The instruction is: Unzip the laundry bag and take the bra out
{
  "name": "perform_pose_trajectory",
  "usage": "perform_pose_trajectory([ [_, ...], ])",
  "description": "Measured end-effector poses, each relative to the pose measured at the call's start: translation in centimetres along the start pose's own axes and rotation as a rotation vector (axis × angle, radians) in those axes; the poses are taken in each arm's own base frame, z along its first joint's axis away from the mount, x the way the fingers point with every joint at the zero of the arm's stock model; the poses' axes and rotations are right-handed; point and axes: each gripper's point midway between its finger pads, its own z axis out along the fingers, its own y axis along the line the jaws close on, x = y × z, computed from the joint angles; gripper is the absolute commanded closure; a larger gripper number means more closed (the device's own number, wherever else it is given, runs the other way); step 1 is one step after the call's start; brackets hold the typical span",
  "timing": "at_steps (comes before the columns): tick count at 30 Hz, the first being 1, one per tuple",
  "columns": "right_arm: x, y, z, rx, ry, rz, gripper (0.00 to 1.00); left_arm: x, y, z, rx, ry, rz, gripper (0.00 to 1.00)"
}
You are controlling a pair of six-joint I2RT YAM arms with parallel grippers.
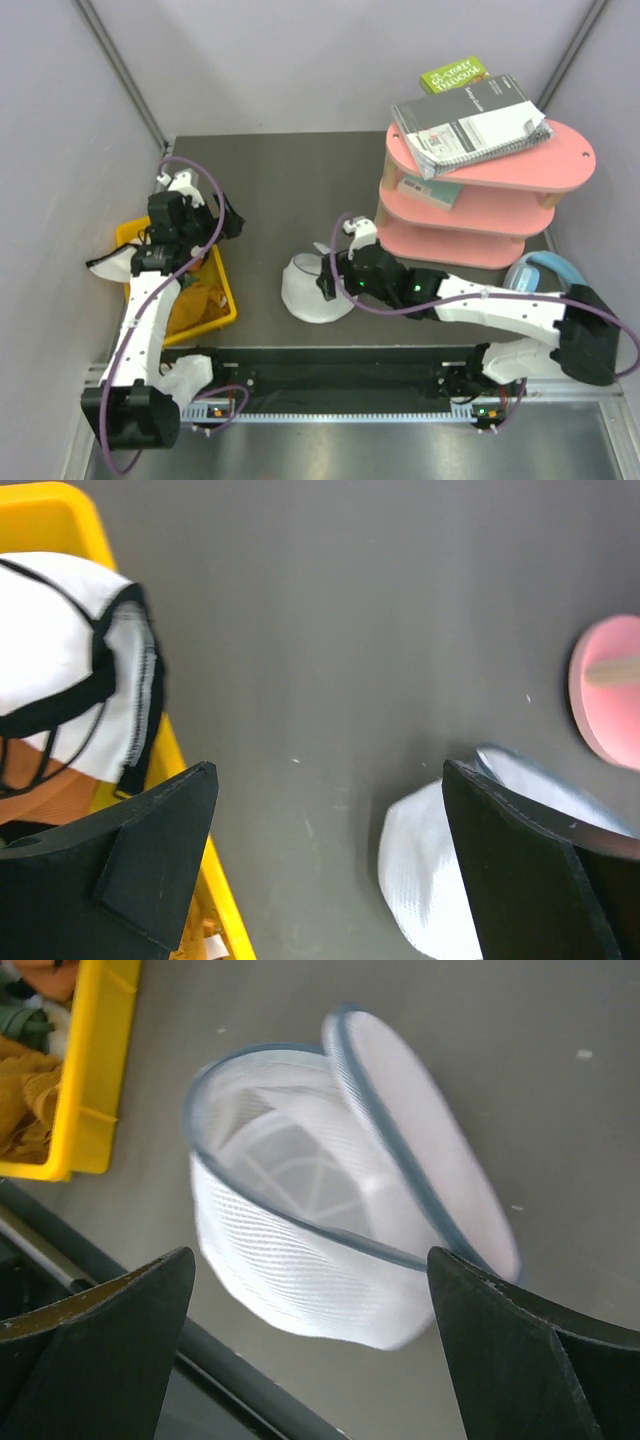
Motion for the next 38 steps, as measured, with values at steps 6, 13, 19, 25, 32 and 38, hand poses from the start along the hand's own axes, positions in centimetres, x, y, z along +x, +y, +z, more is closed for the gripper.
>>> perform_pose_trajectory([
  [6,-1.3,-4.9,-3.8,0.055,-0.13,0.059,0.0,-0.2,-1.7,-1.0,0.053,-0.025,0.05,0.01],
  [13,-4.1,-8.0,-8.8,0.086,-0.324,0.12,0.0,-0.6,-2.4,-1.7,0.083,-0.051,0.066,0.01],
  [19,-6.0,-10.4,-12.7,0.148,-0.441,0.157,0.0,-0.8,-3.0,-2.3,0.12,-0.078,0.082,0.01],
  [25,-5.3,-13.5,-14.0,0.271,-0.445,0.156,0.0,-1.7,-3.8,-3.6,0.152,-0.143,0.104,0.01],
  [32,-5.0,-14.8,-14.4,0.32,-0.437,0.156,0.0,-1.8,-4.0,-3.7,0.165,-0.153,0.108,0.01],
  [38,-5.0,-15.0,-14.4,0.326,-0.439,0.155,0.0,-1.8,-4.0,-3.8,0.165,-0.156,0.113,0.01],
])
